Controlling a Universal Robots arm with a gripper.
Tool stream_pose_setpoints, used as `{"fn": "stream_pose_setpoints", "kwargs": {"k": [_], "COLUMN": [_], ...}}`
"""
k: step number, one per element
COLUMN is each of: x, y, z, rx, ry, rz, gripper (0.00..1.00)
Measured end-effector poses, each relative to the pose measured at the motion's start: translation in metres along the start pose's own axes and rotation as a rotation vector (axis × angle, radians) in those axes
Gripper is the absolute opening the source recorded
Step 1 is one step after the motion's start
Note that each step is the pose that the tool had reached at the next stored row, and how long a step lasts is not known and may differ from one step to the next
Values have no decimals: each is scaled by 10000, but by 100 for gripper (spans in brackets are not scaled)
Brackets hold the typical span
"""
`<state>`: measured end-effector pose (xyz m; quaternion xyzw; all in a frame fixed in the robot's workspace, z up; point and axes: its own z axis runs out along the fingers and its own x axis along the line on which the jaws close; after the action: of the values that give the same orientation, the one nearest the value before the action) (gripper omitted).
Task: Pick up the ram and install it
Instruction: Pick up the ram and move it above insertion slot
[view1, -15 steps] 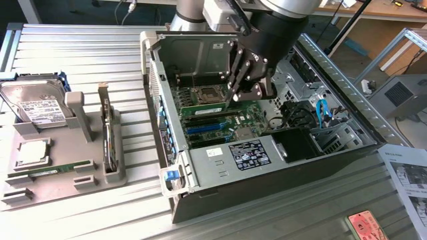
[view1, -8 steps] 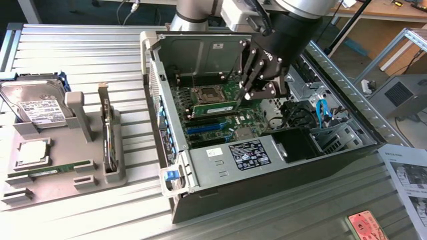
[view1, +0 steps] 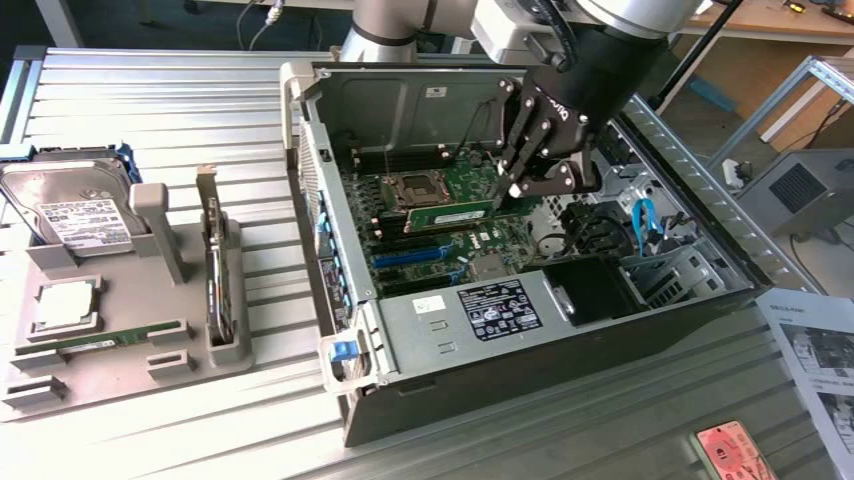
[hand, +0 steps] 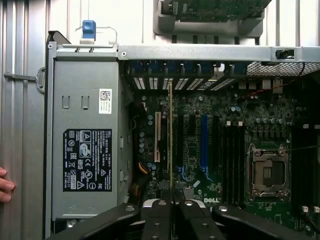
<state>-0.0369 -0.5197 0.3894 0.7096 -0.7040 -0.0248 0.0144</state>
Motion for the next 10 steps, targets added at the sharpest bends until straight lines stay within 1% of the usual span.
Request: {"fn": "stream_pose_setpoints", "kwargs": {"k": [3, 10], "x": [1, -3], "y": [-47, -51], "z": [-3, -3], "rx": [-1, 0], "ry": [0, -1], "rz": [-1, 0], "gripper": [12, 12]}}
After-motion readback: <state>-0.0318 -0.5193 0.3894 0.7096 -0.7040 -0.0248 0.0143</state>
